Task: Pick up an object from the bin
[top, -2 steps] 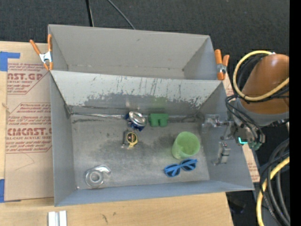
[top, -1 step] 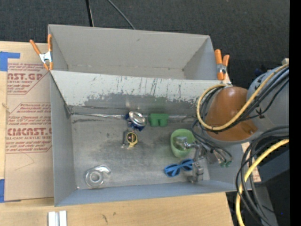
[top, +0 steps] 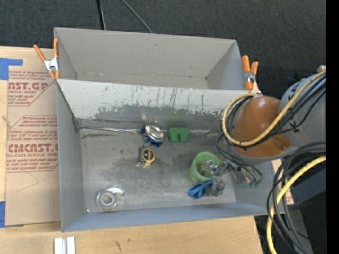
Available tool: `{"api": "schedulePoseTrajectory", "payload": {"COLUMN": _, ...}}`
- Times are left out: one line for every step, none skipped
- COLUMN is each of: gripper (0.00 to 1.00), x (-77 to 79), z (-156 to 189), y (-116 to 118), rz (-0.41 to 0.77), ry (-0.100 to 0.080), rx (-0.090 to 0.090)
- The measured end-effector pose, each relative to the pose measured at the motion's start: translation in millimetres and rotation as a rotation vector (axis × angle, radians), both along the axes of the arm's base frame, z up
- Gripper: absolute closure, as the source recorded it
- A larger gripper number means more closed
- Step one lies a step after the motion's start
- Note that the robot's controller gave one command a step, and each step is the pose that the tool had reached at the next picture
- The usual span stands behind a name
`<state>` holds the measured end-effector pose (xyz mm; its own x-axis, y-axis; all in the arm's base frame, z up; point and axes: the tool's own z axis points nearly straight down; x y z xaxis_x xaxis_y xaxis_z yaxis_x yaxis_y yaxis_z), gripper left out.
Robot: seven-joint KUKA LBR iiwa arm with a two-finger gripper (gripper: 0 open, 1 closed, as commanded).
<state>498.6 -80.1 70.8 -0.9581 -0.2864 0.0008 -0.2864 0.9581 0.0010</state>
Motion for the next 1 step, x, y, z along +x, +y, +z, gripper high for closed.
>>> {"api": "schedulePoseTrajectory", "payload": {"gripper": 1.00, "x": 27.4, "z": 132.1, "y": 3.5, "rz": 0.079, "ry": -0.011, "rx": -0.002}}
